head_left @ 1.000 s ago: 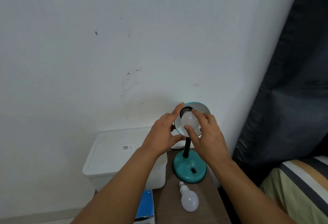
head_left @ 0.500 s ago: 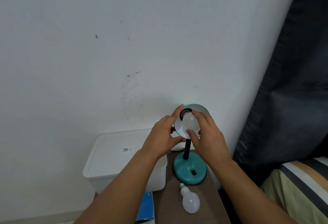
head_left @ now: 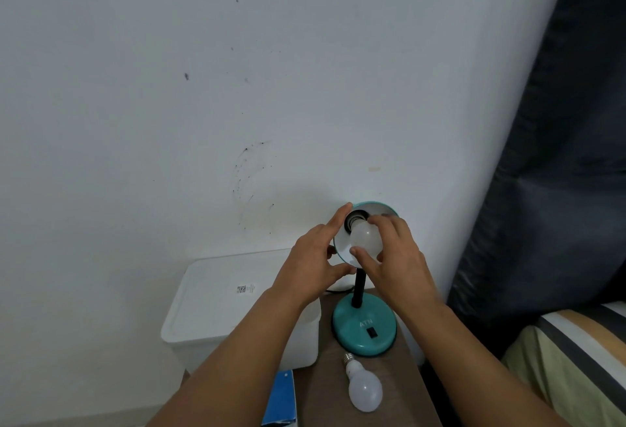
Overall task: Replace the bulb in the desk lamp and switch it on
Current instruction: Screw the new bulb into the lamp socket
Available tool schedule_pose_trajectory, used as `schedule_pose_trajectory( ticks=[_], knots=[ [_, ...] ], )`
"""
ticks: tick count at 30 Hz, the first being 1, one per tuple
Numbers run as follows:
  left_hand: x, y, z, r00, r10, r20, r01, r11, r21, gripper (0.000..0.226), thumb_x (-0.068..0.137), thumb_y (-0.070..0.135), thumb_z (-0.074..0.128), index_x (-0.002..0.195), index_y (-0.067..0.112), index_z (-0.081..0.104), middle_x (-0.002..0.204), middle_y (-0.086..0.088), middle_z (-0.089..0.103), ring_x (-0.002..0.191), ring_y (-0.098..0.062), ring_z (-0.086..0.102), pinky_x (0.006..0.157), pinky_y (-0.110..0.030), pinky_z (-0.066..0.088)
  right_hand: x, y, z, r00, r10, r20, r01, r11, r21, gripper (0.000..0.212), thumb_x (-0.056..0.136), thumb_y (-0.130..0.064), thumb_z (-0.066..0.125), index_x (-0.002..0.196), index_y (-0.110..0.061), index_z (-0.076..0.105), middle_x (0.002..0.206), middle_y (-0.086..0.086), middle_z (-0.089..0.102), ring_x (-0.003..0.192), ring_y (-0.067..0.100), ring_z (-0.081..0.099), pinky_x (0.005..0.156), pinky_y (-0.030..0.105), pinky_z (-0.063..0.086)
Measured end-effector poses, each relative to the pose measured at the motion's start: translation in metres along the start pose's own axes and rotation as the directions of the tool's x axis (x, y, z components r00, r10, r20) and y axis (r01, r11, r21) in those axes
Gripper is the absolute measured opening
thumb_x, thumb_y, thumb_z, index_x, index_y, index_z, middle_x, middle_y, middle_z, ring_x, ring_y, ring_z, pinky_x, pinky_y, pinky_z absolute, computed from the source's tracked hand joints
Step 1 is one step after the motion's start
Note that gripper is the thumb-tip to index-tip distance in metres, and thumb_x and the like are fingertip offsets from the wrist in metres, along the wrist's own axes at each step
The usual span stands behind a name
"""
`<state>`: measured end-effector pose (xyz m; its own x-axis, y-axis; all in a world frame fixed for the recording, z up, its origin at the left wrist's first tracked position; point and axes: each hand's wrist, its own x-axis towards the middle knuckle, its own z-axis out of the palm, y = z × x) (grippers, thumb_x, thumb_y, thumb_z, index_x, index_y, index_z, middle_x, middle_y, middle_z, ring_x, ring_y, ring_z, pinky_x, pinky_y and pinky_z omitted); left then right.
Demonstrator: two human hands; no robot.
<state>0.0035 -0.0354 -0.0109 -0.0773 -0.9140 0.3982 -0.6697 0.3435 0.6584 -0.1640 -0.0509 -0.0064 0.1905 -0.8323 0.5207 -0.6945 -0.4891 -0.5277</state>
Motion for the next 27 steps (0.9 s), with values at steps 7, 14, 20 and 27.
schedule_pose_trajectory(
  ticks=[7,14,20,27],
  knots=[
    [0.0003,-0.0024,0.0012,1.000,0.018,-0.004,-0.018,1.000,-0.007,0.101,0.079,0.025,0.083,0.153,0.050,0.019,0.119,0.003,0.060,0.099,-0.012,0.059,0.091,-0.021,0.052,-0.0044,0.0069,-0.0003,0.998,-0.036,0.054,0.038,0.998,-0.039,0.063,0.080,-0.021,0.070,0.136,-0.024,0.040,0.145,0.000,0.033,0.099,0.023,0.061,0.081,0.036,0.056],
    [0.0002,-0.0022,0.0010,1.000,0.010,-0.002,-0.010,1.000,0.007,0.104,0.078,0.024,0.083,0.152,0.054,0.017,0.120,0.006,0.059,0.097,-0.009,0.059,0.088,-0.013,0.049,-0.0020,0.0053,-0.0022,0.999,-0.041,0.015,0.041,0.999,0.028,0.064,0.085,-0.035,0.068,0.140,-0.025,0.037,0.139,-0.001,0.040,0.107,0.017,0.056,0.084,0.032,0.054],
    [0.0008,-0.0027,0.0014,1.000,0.000,0.007,0.000,1.000,-0.004,0.104,0.079,0.024,0.083,0.151,0.057,0.016,0.120,0.005,0.060,0.096,-0.010,0.059,0.088,-0.013,0.050,-0.0013,0.0058,-0.0003,0.998,0.057,-0.012,-0.056,0.998,0.036,0.053,0.087,-0.047,0.064,0.130,-0.023,0.046,0.124,0.000,0.051,0.093,0.018,0.060,0.073,0.026,0.046],
    [0.0011,-0.0022,0.0003,1.000,0.011,0.006,-0.011,1.000,0.019,0.103,0.080,0.026,0.083,0.150,0.058,0.013,0.122,0.006,0.060,0.097,-0.009,0.059,0.089,-0.014,0.050,-0.0049,0.0035,0.0002,0.999,0.009,0.035,-0.010,0.999,0.039,0.056,0.089,-0.043,0.064,0.140,-0.035,0.042,0.145,-0.001,0.035,0.101,0.025,0.061,0.085,0.032,0.051]
  ],
)
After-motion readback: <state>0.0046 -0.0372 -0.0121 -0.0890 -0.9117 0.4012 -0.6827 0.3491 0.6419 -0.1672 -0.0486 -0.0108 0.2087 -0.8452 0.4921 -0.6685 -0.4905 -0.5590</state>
